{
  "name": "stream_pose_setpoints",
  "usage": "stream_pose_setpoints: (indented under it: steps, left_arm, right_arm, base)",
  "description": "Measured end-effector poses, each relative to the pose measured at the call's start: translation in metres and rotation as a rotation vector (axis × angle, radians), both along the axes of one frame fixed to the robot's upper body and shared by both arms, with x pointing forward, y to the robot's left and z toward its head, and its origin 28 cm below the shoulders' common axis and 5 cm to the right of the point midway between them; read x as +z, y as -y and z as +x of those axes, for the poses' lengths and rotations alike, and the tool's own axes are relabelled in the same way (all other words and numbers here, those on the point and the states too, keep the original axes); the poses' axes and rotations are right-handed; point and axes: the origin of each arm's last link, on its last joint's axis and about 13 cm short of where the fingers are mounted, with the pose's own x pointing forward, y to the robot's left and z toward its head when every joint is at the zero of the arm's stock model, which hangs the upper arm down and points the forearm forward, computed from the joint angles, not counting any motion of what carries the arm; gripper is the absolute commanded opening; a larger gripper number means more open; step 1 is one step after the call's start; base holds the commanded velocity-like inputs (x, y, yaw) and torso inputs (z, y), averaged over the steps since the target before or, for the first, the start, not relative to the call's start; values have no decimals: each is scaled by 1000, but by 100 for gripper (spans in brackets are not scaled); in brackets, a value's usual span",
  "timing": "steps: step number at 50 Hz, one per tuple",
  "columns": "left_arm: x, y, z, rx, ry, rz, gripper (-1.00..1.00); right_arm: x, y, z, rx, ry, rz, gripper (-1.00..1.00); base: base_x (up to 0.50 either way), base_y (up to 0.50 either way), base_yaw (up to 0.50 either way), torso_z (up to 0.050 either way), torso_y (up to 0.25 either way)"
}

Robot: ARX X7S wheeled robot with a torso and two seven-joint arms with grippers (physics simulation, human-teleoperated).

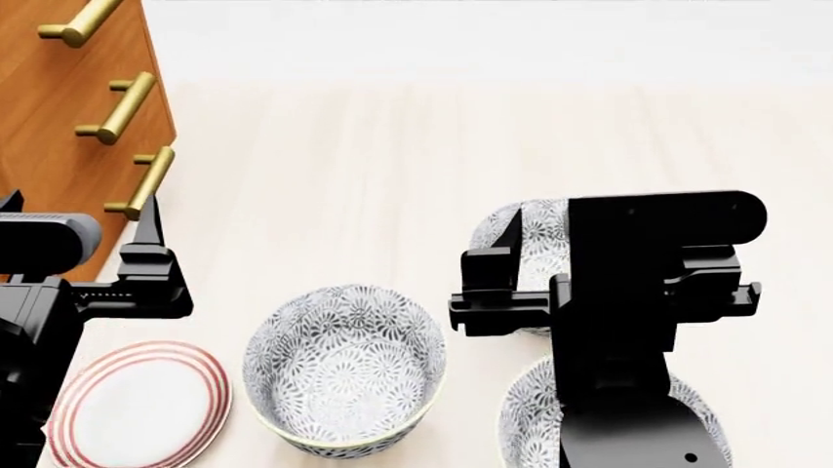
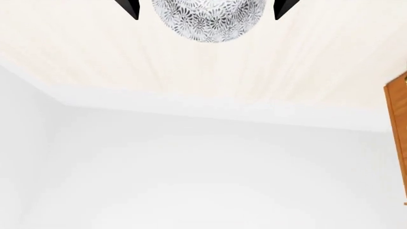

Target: Stack the bowl at the front on the bowl in the middle.

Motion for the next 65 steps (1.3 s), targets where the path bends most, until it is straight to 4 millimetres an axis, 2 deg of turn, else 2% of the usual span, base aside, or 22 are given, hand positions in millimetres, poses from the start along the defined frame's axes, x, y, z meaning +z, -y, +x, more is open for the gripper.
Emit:
stream_pose_setpoints:
  steps: [13, 29, 36, 45, 65]
  left_arm:
    - [-2, 1, 0, -1, -4, 3, 100]
    - [-2, 1, 0, 1, -6, 4, 100]
    - [-1, 0, 0, 6, -8, 5, 100]
    - [1, -1, -1, 8, -7, 4, 100]
    - [2, -1, -1, 2, -7, 6, 100]
  right_arm:
    - [-1, 0, 0, 0, -3, -7, 100]
    - [0, 1, 2, -31, -18, 7, 100]
    - [17, 8, 8, -79, -36, 28, 100]
    - [42, 27, 28, -143, -114, 80, 100]
    - [75, 62, 73, -182, -424, 170, 100]
  base:
    - [500, 0, 0, 0, 1]
    - [7, 0, 0, 0, 0]
    - [0, 0, 0, 0, 0]
    - [0, 0, 0, 0, 0]
    - [0, 0, 0, 0, 0]
